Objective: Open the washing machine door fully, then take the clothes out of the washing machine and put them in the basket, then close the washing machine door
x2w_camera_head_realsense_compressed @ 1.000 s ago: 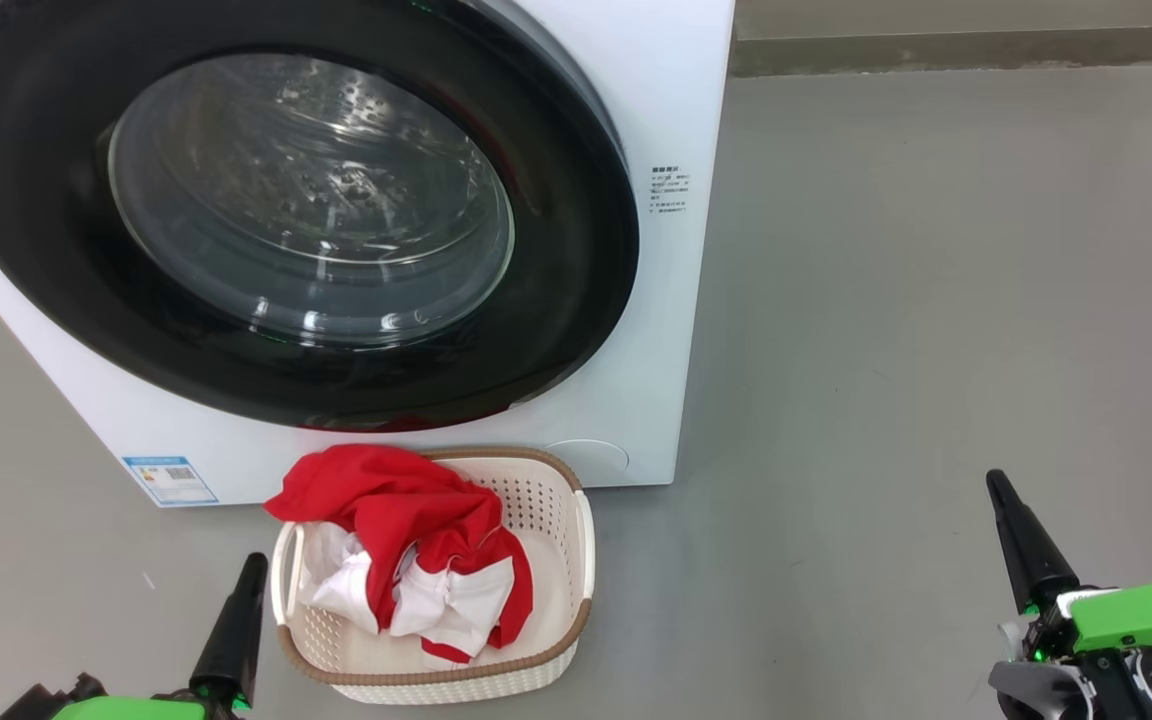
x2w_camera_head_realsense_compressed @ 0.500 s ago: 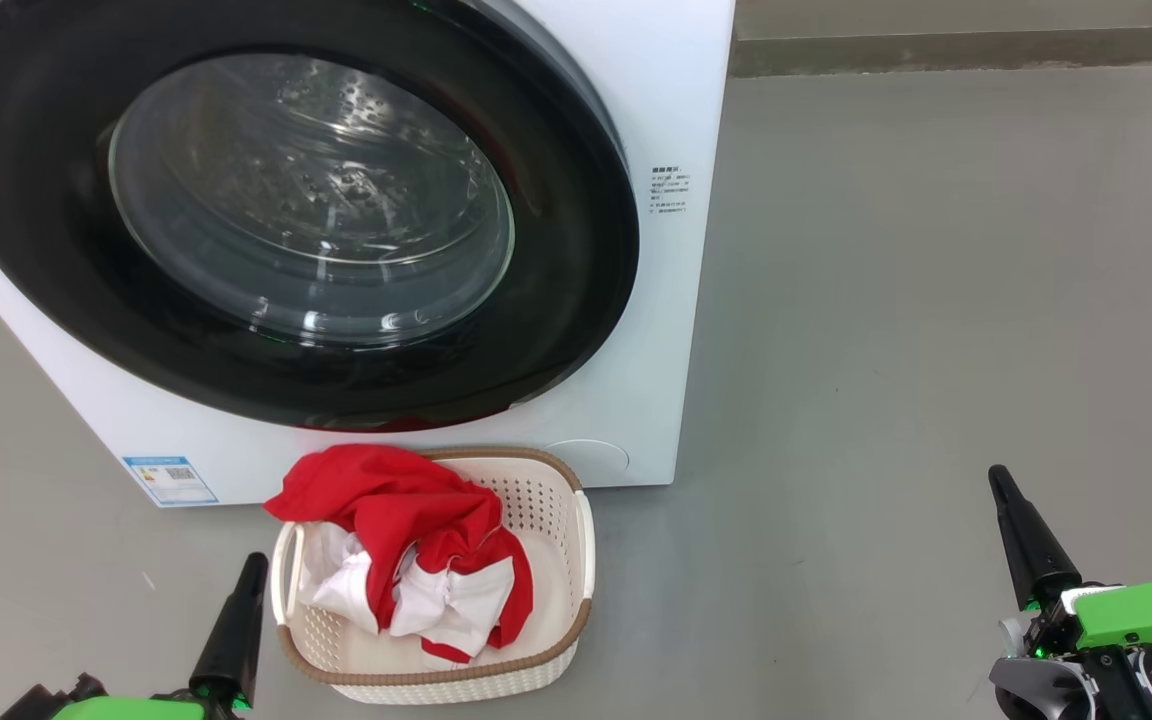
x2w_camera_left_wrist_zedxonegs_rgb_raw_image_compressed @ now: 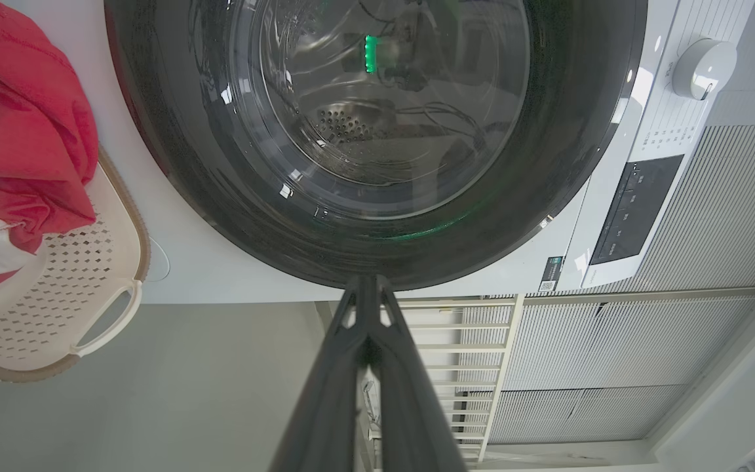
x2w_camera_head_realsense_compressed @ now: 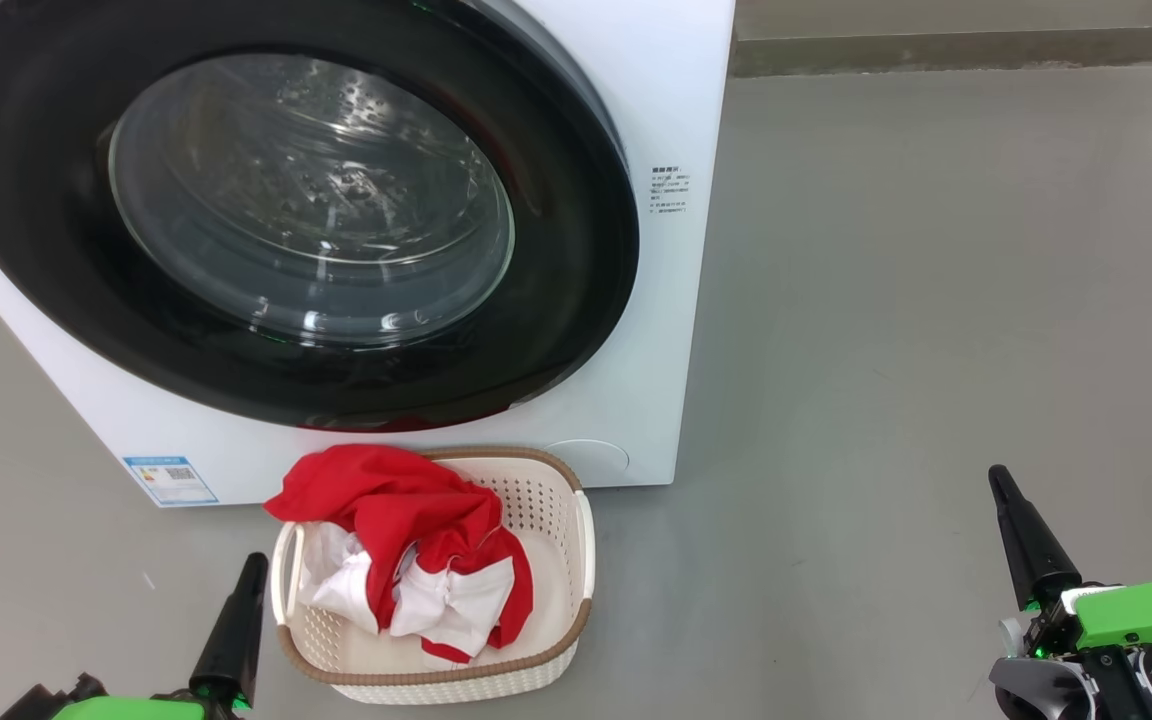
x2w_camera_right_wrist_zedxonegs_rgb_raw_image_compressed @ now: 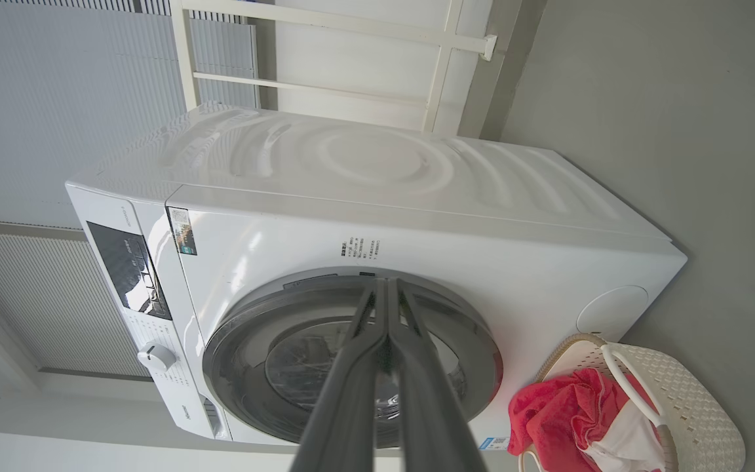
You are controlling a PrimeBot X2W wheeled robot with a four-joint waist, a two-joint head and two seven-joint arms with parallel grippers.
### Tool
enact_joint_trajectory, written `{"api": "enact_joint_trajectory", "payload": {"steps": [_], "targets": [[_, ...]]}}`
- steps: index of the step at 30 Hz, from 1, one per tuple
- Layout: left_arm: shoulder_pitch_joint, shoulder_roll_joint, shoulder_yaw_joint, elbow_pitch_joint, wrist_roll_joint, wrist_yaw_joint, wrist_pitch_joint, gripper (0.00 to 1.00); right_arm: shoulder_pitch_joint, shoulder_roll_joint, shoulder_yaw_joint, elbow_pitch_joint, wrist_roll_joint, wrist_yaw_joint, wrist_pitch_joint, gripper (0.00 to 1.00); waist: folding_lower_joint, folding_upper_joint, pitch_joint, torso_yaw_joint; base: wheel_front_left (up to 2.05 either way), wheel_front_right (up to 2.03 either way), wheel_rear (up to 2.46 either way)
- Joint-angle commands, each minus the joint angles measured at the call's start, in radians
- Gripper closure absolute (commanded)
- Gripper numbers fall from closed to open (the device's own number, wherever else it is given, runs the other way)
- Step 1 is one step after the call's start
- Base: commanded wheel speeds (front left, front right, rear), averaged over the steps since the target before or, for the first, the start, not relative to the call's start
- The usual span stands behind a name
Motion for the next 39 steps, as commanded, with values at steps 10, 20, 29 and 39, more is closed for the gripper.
{"api": "enact_joint_trajectory", "payload": {"steps": [10, 20, 29, 39], "targets": [[-0.041, 0.010, 0.035, -0.027, -0.007, -0.007, 0.003, 1.00, -0.042, -0.006, 0.014, -0.030, 0.000, -0.001, 0.007, 1.00, 0.0000, 0.0000, 0.000, 0.000, 0.00, 0.00, 0.00], [-0.041, 0.010, 0.035, -0.027, -0.007, -0.007, 0.003, 1.00, -0.042, -0.005, 0.014, -0.030, 0.000, -0.001, 0.007, 1.00, 0.0000, 0.0000, 0.000, 0.000, 0.00, 0.00, 0.00], [-0.041, 0.010, 0.035, -0.027, -0.007, -0.007, 0.003, 1.00, -0.042, -0.005, 0.013, -0.030, -0.001, -0.001, 0.007, 1.00, 0.0000, 0.0000, 0.000, 0.000, 0.00, 0.00, 0.00], [-0.041, 0.010, 0.035, -0.027, -0.007, -0.007, 0.003, 1.00, -0.042, -0.005, 0.013, -0.030, -0.001, -0.001, 0.007, 1.00, 0.0000, 0.0000, 0.000, 0.000, 0.00, 0.00, 0.00]]}}
